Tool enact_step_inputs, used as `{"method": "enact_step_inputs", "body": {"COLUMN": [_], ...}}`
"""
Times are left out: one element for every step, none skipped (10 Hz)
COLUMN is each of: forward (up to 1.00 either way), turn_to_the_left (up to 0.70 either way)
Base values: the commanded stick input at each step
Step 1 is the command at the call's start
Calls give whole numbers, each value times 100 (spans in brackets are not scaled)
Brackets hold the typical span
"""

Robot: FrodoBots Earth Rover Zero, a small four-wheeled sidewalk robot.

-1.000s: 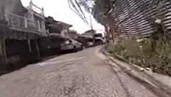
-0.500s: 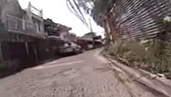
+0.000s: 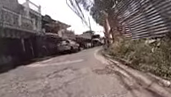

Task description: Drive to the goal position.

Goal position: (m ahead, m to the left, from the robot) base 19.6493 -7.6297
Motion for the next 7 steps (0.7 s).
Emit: {"method": "enact_step_inputs", "body": {"forward": [70, 70, 70, 70, 70, 70, 70], "turn_to_the_left": [3, 1, 1, 1, 2, 2, 1]}}
